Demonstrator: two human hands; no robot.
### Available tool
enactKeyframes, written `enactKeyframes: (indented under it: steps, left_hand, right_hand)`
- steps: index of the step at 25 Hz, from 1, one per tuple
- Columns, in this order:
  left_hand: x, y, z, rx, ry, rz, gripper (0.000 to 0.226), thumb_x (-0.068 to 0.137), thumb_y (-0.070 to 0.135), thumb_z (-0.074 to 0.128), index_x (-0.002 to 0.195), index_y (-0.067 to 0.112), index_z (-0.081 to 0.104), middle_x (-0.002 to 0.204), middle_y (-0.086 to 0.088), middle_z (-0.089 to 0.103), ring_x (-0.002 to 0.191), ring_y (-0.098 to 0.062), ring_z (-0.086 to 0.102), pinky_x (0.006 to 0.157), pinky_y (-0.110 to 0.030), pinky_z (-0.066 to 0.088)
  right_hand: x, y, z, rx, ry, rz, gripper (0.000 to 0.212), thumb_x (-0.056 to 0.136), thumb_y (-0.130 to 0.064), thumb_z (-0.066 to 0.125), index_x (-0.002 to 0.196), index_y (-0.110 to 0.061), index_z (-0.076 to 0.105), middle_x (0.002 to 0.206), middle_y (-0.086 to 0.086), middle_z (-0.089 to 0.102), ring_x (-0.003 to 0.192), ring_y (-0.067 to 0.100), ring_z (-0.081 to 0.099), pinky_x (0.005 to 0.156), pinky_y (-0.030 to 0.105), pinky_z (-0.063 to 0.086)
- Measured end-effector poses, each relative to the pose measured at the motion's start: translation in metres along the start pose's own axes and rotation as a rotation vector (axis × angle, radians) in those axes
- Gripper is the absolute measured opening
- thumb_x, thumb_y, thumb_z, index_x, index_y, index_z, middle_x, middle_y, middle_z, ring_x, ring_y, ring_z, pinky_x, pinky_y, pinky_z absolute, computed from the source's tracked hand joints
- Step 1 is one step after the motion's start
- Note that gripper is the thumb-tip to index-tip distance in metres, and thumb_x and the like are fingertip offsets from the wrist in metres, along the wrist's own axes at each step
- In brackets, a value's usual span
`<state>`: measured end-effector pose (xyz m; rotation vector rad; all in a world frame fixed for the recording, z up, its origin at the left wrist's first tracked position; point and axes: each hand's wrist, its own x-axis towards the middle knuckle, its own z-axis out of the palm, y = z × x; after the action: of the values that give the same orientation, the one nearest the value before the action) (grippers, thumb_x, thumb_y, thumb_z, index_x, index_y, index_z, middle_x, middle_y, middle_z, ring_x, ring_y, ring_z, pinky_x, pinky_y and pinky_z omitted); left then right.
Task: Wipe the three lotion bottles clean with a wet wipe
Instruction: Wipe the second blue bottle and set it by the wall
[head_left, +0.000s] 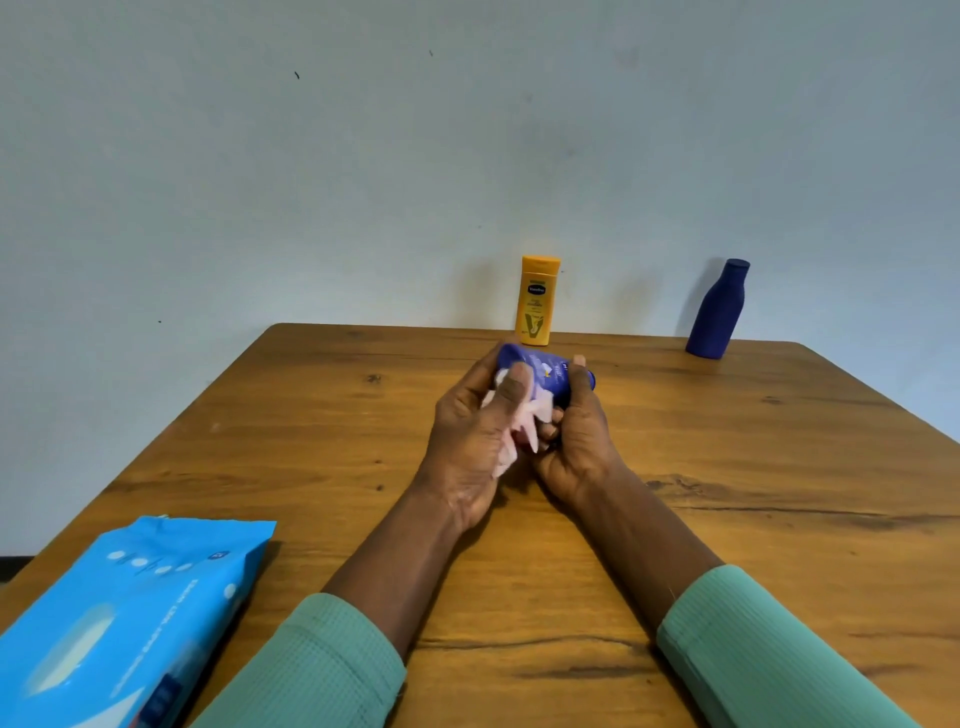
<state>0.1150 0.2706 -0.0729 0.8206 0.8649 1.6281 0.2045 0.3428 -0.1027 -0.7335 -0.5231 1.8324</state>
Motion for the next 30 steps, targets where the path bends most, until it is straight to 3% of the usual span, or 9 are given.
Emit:
enactKeyframes:
  steps: [2, 4, 6, 9, 12, 16, 21, 25, 30]
  left_hand:
    - [0.002, -0.006, -0.002, 0.03, -0.109, 0.002, 0.057, 0.085, 0.013, 0.073, 0.141, 0.012, 0.062, 0.127, -0.01, 0.074, 0.111, -0.024, 0.073, 0.086, -0.036, 0.063]
    - [0.009, -0.007, -0.011, 0.072, -0.021, 0.024, 0.052, 0.082, 0.019, 0.076, 0.133, 0.012, 0.068, 0.123, -0.011, 0.076, 0.104, -0.023, 0.076, 0.077, -0.034, 0.064]
    - [0.021, -0.002, -0.024, 0.161, 0.264, 0.032, 0.039, 0.087, 0.036, 0.076, 0.118, 0.013, 0.075, 0.111, -0.011, 0.078, 0.084, -0.021, 0.075, 0.055, -0.029, 0.057]
    - [0.037, 0.008, -0.052, -0.12, 0.657, -0.024, 0.044, 0.099, 0.052, 0.061, 0.113, 0.012, 0.075, 0.099, -0.007, 0.077, 0.07, -0.017, 0.065, 0.056, -0.029, 0.05]
    - [0.031, 0.028, -0.056, -0.463, 0.58, 0.038, 0.025, 0.101, 0.012, 0.049, 0.106, 0.004, 0.072, 0.093, -0.01, 0.076, 0.072, -0.019, 0.067, 0.058, -0.022, 0.052]
    - [0.022, 0.041, -0.031, -0.006, 0.425, 0.366, 0.038, 0.092, -0.01, 0.063, 0.12, 0.012, 0.075, 0.115, -0.001, 0.076, 0.108, -0.017, 0.072, 0.082, -0.028, 0.063]
    - [0.005, 0.029, -0.008, 0.571, 0.183, 0.693, 0.031, 0.089, 0.011, 0.081, 0.118, 0.017, 0.071, 0.108, 0.001, 0.074, 0.102, -0.013, 0.072, 0.078, -0.028, 0.064]
    - [0.011, 0.009, -0.015, 0.934, 0.224, 0.864, 0.013, 0.093, 0.023, 0.077, 0.106, 0.022, 0.076, 0.118, 0.004, 0.066, 0.113, -0.014, 0.064, 0.085, -0.028, 0.061]
    - [0.02, 0.006, -0.029, 0.712, 0.296, 0.557, 0.031, 0.095, 0.045, 0.069, 0.113, 0.021, 0.076, 0.115, 0.003, 0.071, 0.106, -0.014, 0.069, 0.075, -0.021, 0.059]
  right_hand:
    - [-0.003, -0.004, -0.003, 0.097, -0.007, 0.033, 0.064, 0.093, -0.061, 0.066, 0.121, -0.004, 0.068, 0.098, 0.019, 0.073, 0.081, 0.026, 0.072, 0.064, 0.038, 0.06]
    - [-0.005, -0.005, -0.001, 0.047, 0.039, -0.028, 0.058, 0.095, -0.06, 0.064, 0.118, -0.007, 0.064, 0.079, 0.009, 0.071, 0.066, 0.017, 0.068, 0.058, 0.031, 0.056]
    - [-0.013, -0.006, 0.005, -0.124, 0.155, -0.189, 0.048, 0.097, -0.059, 0.06, 0.115, -0.015, 0.061, 0.065, -0.003, 0.061, 0.054, 0.009, 0.058, 0.052, 0.025, 0.049]
    - [-0.029, -0.003, 0.008, -0.611, 0.273, -0.613, 0.029, 0.099, -0.055, 0.059, 0.113, -0.03, 0.055, 0.093, -0.006, 0.064, 0.085, 0.008, 0.064, 0.076, 0.03, 0.05]
    - [-0.033, 0.003, 0.005, -1.115, 0.21, -0.869, 0.022, 0.1, -0.046, 0.057, 0.116, -0.035, 0.047, 0.108, -0.004, 0.056, 0.095, 0.011, 0.056, 0.085, 0.036, 0.048]
    - [-0.023, 0.013, 0.006, -1.467, 0.12, -0.982, 0.038, 0.098, -0.038, 0.06, 0.133, -0.031, 0.048, 0.12, -0.003, 0.054, 0.107, 0.015, 0.053, 0.095, 0.035, 0.038]
    - [-0.019, 0.017, 0.006, -1.622, 0.131, -0.989, 0.036, 0.096, -0.046, 0.055, 0.13, -0.031, 0.058, 0.13, 0.0, 0.054, 0.121, 0.019, 0.047, 0.099, 0.039, 0.039]
    - [-0.016, 0.022, 0.006, -1.826, 0.088, -1.086, 0.04, 0.09, -0.035, 0.074, 0.125, -0.022, 0.061, 0.128, 0.005, 0.057, 0.117, 0.027, 0.05, 0.092, 0.042, 0.043]
    - [-0.019, 0.016, 0.008, -1.843, 0.061, -1.034, 0.041, 0.1, -0.047, 0.055, 0.132, -0.022, 0.062, 0.131, 0.007, 0.054, 0.119, 0.025, 0.047, 0.095, 0.041, 0.039]
